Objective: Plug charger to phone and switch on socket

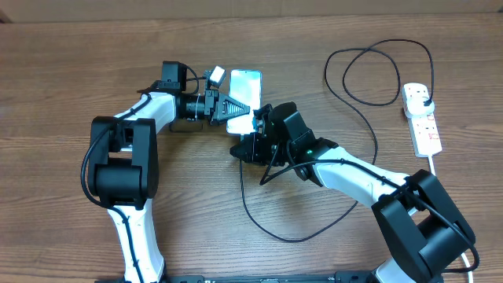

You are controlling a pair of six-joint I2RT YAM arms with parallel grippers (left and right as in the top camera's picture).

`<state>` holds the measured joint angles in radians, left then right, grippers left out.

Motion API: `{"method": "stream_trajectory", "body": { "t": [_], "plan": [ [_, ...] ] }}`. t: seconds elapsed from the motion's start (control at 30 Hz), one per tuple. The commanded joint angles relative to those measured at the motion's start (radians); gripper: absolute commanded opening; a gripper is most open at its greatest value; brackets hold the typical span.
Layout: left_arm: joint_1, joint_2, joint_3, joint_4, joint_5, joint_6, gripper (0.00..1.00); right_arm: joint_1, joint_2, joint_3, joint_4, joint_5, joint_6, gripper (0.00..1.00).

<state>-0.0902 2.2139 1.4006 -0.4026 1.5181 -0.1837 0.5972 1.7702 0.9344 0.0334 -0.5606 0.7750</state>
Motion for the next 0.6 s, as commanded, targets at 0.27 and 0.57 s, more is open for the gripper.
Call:
{"method": "stream_trajectory", "body": {
  "t": [0.27, 0.57],
  "plan": [
    [-0.008, -0.043, 0.003, -0.008, 0.047, 0.023, 0.04, -0.063, -0.006, 0.016, 0.118, -0.002, 0.034, 1.00],
    [-0.008, -0.043, 0.003, -0.008, 0.047, 0.023, 0.04, -0.101, -0.006, 0.016, 0.112, -0.044, 0.002, 1.00]
  ]
}}
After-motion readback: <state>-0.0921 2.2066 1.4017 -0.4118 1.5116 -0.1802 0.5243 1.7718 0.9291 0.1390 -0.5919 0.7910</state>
